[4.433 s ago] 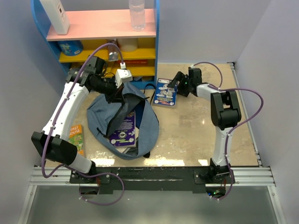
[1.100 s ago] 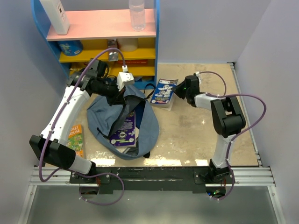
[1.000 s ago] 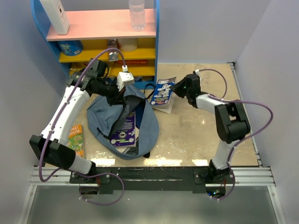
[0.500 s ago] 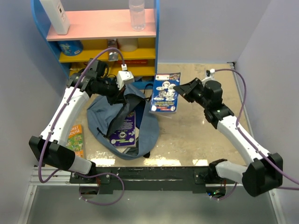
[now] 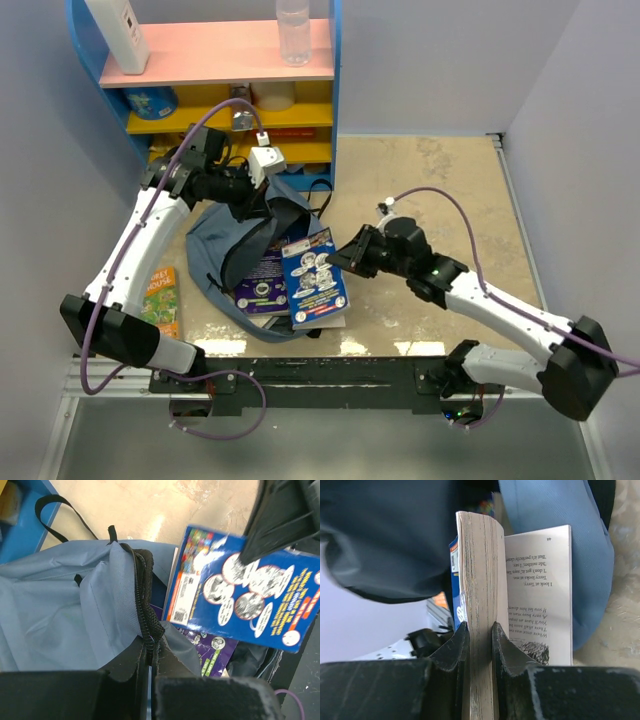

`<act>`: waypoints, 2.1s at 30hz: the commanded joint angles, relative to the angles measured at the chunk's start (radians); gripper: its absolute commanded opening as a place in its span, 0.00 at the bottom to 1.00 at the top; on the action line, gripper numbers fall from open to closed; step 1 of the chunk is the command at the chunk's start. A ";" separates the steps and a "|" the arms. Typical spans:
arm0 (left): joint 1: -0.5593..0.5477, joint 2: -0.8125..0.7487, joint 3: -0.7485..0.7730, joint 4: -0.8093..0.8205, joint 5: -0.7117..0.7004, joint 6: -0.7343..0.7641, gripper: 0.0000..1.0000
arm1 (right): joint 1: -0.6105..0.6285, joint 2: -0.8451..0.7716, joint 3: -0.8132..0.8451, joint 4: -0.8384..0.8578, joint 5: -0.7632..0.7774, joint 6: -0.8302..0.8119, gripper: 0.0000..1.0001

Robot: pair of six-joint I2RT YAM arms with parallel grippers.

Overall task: Pack the student bag
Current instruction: Place the book in the student bag.

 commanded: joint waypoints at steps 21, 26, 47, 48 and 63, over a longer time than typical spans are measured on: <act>-0.055 -0.096 0.030 0.052 0.043 -0.050 0.00 | 0.301 0.568 0.380 0.314 0.412 -0.039 0.34; -0.057 -0.095 -0.018 0.080 0.040 -0.055 0.00 | 0.306 0.576 0.354 0.254 0.397 -0.099 0.71; 0.006 -0.191 0.126 -0.124 -0.167 -0.029 0.61 | 0.306 -0.012 0.131 0.105 0.412 -0.416 0.93; 0.017 -0.223 0.117 -0.127 -0.233 -0.029 0.66 | 0.307 -0.024 0.145 0.086 0.409 -0.429 0.93; 0.070 -0.623 -0.501 0.014 -0.952 -0.197 0.69 | 0.317 0.204 0.346 0.098 0.282 -0.459 0.96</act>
